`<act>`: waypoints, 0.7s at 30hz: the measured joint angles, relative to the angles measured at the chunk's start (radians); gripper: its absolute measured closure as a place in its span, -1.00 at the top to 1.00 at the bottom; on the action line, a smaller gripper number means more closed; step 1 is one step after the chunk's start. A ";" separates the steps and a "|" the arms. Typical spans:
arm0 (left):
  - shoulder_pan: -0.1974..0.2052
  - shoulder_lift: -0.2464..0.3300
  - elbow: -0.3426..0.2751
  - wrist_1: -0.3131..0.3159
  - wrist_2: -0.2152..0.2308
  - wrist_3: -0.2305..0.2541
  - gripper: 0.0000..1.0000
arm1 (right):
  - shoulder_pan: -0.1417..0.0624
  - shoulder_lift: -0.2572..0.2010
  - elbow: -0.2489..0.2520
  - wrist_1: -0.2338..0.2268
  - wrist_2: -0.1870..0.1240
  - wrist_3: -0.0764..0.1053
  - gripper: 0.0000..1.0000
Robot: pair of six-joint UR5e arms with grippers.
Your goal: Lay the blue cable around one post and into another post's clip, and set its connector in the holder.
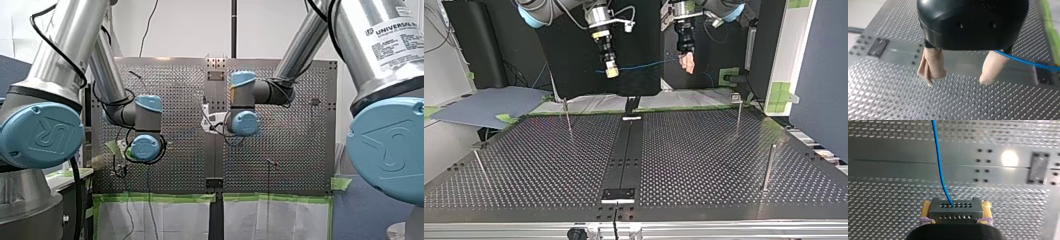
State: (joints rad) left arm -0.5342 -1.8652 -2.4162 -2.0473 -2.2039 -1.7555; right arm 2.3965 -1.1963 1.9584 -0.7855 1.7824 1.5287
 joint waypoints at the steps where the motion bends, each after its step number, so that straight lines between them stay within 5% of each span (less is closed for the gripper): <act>1: 0.007 0.009 0.002 -0.008 0.001 -0.003 1.00 | -0.001 -0.011 -0.009 0.010 -0.001 0.003 -1.00; 16: 0.160 0.165 0.057 -0.165 0.114 -0.144 1.00 | 0.000 -0.165 -0.159 0.145 0.000 0.008 -1.00; 21: 0.206 0.212 0.096 -0.212 0.128 -0.189 1.00 | 0.006 -0.168 -0.210 0.179 0.000 0.001 -1.00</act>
State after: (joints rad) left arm -0.3279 -1.6532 -2.3202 -2.2593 -2.0759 -1.9444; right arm 2.4024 -1.3647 1.7488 -0.6061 1.7823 1.5297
